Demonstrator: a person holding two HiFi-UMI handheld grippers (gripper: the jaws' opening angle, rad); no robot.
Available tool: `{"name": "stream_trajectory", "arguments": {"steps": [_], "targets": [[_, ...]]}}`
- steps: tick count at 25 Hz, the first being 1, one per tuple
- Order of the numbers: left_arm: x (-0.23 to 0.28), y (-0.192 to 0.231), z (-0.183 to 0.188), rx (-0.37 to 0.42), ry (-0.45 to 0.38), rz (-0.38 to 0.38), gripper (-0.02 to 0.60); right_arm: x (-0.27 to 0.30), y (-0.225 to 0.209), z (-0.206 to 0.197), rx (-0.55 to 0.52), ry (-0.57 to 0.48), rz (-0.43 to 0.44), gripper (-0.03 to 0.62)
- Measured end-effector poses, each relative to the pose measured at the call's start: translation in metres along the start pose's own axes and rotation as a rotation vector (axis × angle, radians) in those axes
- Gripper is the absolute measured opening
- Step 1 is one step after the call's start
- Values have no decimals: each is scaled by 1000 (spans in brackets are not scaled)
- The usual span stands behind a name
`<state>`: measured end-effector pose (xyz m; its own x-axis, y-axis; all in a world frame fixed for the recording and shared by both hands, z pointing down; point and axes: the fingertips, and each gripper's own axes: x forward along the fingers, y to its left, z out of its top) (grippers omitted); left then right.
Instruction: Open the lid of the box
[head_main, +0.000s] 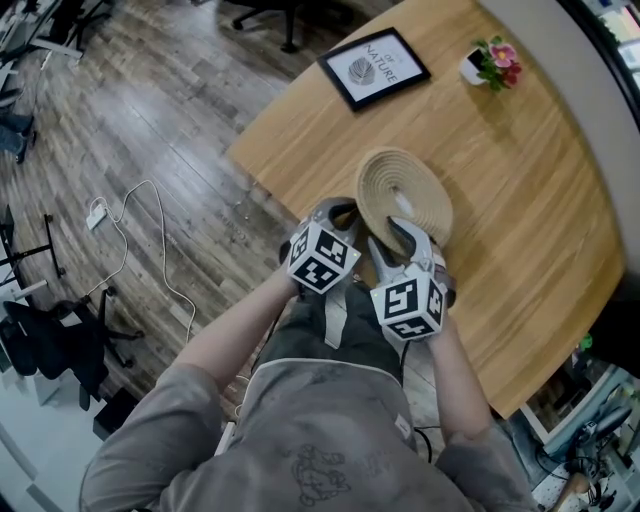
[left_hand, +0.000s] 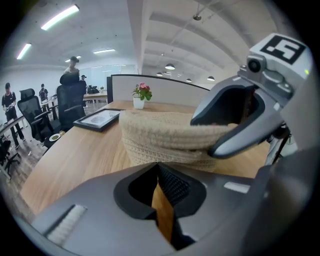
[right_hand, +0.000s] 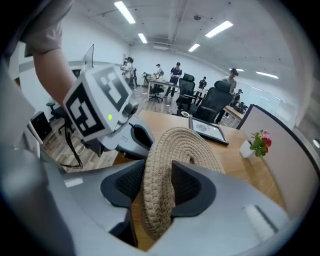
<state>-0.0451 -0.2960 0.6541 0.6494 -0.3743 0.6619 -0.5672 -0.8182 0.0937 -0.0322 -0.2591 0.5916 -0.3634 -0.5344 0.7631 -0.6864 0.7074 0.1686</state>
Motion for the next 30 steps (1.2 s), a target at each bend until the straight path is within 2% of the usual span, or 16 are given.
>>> {"name": "stream_trajectory", "arguments": {"steps": [4, 9, 15, 20, 25, 30], "targets": [[0, 0, 1, 8, 5, -2, 5, -26, -27, 23, 155, -130, 3, 147], [2, 1, 1, 4, 8, 3, 5, -68, -85, 33, 367, -315, -62, 98], [1, 2, 1, -33, 1, 4, 5, -104, -138, -7, 714, -427, -152, 83], [1, 3, 1, -20, 4, 13, 5, -114, -143, -43, 892, -419, -202, 83], [2, 3, -1, -39, 31, 10, 2, -115, -145, -60, 991, -409, -202, 84], [-20, 8, 4, -61, 58, 13, 2, -137, -162, -34, 987, -493, -209, 84]]}}
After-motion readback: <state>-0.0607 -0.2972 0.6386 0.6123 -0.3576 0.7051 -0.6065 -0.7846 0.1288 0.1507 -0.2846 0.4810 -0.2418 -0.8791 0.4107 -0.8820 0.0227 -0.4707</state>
